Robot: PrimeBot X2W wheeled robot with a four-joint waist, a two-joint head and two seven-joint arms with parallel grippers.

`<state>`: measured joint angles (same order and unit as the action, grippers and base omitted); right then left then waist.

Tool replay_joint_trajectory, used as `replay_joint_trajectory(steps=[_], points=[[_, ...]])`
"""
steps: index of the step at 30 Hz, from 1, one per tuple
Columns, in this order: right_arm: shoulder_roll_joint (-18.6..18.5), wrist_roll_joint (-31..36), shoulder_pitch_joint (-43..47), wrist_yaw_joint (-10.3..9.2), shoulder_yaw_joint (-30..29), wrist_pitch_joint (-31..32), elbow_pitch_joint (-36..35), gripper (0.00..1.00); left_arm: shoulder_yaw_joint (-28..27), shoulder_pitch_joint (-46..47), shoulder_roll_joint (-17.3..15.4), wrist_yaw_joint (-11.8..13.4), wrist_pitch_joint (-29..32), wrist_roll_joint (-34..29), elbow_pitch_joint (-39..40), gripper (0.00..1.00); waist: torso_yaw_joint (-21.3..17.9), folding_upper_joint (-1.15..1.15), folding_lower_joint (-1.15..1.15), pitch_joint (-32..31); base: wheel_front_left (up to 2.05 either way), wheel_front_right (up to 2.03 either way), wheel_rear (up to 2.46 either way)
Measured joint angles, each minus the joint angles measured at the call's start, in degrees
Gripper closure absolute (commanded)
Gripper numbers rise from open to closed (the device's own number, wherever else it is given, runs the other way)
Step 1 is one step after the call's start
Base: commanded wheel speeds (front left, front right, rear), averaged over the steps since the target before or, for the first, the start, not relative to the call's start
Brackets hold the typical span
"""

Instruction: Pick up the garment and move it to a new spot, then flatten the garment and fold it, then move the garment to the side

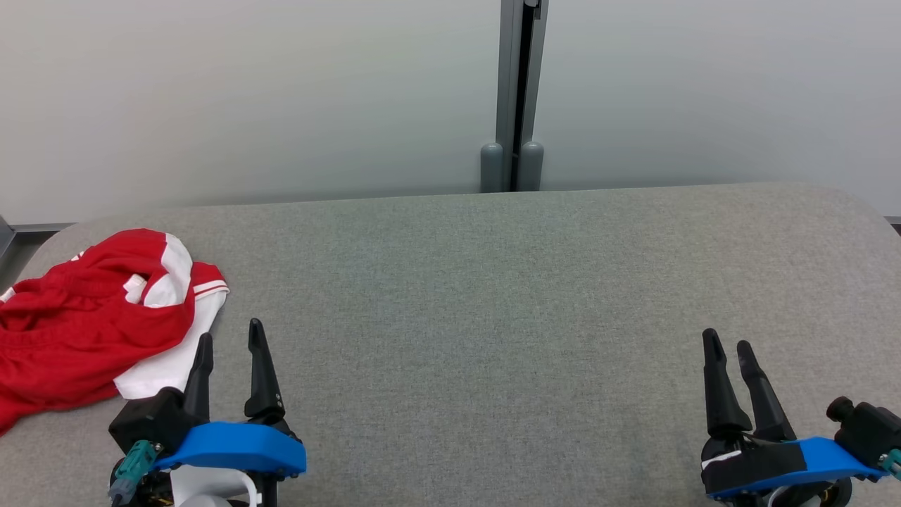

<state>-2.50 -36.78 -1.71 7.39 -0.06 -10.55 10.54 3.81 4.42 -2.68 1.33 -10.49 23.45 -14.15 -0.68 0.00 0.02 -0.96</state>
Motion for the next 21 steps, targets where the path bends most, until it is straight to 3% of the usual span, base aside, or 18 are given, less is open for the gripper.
replay_joint_trajectory(steps=[21], points=[[-0.1, 9.5, 0.1, 0.01, 0.7, -2.5, 1.4, 0.0, 0.5, 0.6, -0.3, 1.9, -2.5, -10.4, -2.1, 0.0, 0.2, 0.0, -0.02, -0.4, 0.0, 0.0, 0.0]])
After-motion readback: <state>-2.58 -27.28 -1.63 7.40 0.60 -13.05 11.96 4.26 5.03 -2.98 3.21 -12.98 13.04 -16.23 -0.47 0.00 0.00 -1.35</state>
